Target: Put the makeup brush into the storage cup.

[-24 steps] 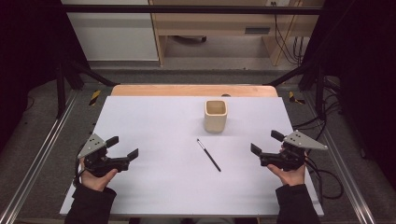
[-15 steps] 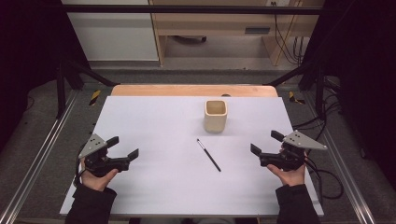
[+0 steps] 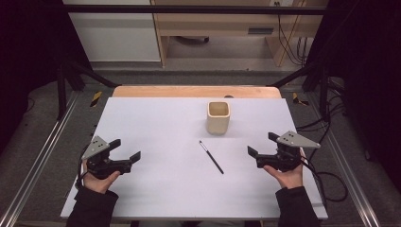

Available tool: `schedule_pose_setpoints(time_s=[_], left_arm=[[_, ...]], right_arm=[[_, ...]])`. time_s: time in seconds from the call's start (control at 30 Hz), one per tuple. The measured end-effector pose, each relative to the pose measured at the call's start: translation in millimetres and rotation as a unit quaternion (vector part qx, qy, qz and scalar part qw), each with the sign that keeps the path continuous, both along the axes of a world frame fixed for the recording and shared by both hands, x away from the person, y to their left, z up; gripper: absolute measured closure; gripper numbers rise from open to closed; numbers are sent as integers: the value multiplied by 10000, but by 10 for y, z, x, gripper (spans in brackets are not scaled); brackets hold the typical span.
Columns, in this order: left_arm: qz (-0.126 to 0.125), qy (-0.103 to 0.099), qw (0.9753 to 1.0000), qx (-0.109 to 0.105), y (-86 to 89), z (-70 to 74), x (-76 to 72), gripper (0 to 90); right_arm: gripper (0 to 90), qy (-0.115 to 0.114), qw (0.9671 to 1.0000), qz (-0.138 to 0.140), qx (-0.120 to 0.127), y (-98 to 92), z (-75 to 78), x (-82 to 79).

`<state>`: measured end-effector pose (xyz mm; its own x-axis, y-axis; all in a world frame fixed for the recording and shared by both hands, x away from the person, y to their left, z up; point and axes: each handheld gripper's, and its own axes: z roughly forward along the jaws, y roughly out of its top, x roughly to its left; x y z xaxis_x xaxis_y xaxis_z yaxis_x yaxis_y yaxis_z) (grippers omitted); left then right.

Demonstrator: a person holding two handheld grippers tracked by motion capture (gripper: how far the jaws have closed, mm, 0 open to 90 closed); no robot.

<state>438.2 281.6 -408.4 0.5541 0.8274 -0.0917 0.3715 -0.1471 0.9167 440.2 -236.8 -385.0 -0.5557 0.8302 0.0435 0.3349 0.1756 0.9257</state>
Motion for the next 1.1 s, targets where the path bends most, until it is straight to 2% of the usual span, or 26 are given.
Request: schedule_pose_setpoints(time_s=[0.33, 0.57, 0.73, 0.8, 0.9, 0.93, 1.1], left_arm=[[9, 35, 10000, 26, 5, -18, 7, 58], [12, 57, 10000, 52, 1, -29, 10, 58], [-9, 77, 9999, 85, -7, -41, 15, 58], [-12, 81, 9999, 94, -8, -43, 17, 58], [-11, 85, 9999, 93, -10, -45, 18, 58], [-19, 90, 9999, 96, -13, -48, 18, 58], [-26, 99, 9999, 107, -18, -53, 21, 58]], right_arm=[[82, 139, 9995, 142, -255, 177, 49, 48], [101, 267, 9989, 233, -318, 330, 126, 108], [104, 393, 9974, 333, -500, 473, 167, 181], [104, 468, 9960, 382, -652, 556, 168, 236], [107, 523, 9956, 389, -673, 593, 165, 255], [108, 596, 9945, 413, -759, 649, 157, 282], [107, 676, 9928, 463, -874, 726, 146, 325]])
